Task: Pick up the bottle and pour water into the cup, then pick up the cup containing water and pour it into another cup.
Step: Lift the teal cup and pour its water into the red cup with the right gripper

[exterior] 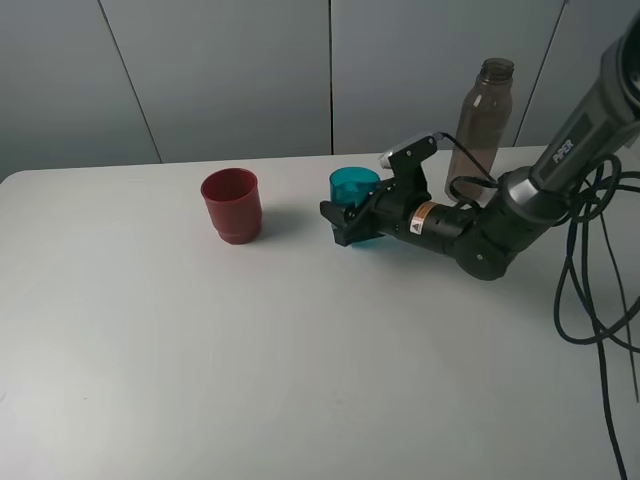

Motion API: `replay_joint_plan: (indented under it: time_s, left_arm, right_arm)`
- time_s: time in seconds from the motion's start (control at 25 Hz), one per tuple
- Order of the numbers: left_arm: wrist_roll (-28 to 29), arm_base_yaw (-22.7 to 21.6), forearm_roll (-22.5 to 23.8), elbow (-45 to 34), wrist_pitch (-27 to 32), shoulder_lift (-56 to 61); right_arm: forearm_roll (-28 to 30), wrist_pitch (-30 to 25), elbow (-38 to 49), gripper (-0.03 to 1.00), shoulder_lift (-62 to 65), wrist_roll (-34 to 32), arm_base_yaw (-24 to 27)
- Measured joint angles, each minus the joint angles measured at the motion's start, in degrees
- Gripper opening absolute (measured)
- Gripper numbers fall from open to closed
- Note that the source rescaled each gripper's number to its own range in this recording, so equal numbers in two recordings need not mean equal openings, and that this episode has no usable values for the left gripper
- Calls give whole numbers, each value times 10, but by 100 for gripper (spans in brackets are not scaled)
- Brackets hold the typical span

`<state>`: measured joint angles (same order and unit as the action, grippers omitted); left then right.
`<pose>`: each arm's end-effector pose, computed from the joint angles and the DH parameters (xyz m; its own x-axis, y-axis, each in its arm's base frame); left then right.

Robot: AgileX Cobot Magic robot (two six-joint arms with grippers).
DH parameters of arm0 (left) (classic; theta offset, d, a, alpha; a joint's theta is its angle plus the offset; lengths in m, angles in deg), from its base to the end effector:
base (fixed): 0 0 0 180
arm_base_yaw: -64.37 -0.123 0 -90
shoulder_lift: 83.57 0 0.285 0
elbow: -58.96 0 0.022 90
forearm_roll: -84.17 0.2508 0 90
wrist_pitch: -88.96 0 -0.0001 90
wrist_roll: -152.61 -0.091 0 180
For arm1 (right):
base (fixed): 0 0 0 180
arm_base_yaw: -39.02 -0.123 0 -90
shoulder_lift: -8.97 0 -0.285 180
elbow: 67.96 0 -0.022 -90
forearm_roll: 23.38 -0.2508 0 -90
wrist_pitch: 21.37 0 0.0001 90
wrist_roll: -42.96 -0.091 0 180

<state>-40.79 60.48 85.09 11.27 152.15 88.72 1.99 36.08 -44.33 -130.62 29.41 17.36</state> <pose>-0.0087 0.0007 0.2781 -0.4828 0.2065 -0.8511 0.0359 0.9757 0.2163 0.3512 0.1748 0.0470 -0.2854 -0.1267 -0.9500 -0.6664 0.7386 0.1017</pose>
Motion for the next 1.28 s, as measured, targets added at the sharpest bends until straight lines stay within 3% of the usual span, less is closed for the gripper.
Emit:
replay_joint_plan:
  time_s: [0.32,0.6,1.28]
  left_arm:
    - [0,0,0,0,0,0]
    - [0,0,0,0,0,0]
    - [0,0,0,0,0,0]
  right_arm:
    - [-25,-47,-32,5,38,-4,-32]
    - [-25,-155,-107,5,38,-3,-63]
    - [-54,-194,-226,5,30,141,-84]
